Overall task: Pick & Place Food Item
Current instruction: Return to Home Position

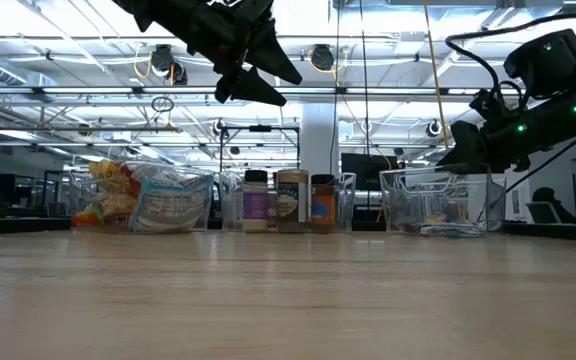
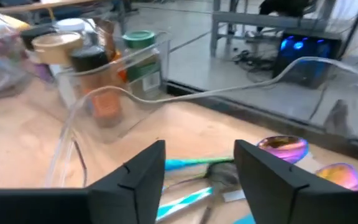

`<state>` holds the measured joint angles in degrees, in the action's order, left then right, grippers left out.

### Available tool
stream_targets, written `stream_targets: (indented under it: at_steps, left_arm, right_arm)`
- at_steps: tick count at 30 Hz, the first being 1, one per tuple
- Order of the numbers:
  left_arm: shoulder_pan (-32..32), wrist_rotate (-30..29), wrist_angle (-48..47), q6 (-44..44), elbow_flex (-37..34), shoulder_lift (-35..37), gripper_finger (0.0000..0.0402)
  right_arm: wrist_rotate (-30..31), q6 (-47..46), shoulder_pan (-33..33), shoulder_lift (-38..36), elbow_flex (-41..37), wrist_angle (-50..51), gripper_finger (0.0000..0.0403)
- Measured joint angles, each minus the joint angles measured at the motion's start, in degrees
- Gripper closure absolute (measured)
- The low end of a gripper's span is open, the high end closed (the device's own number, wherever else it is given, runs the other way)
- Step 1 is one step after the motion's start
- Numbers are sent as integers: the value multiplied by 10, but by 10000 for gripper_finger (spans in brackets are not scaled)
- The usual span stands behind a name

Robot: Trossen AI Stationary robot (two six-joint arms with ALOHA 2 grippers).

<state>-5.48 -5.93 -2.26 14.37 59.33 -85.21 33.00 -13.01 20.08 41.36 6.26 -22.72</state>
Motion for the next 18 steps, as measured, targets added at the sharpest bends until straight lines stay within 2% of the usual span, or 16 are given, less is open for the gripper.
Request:
stream_targets:
  at_steps: [7,13,18]
  left_arm:
    - [0,0,0,0,0,0,117]
    - [0,0,0,0,0,0,117]
    - [0,0,0,0,0,0,117]
  right_arm:
    - [-70,-8,6,-1,20,21,194]
    - [-154,-14,-3,-2,90,130,195]
    - [-183,-17,-37,-2,125,163,202]
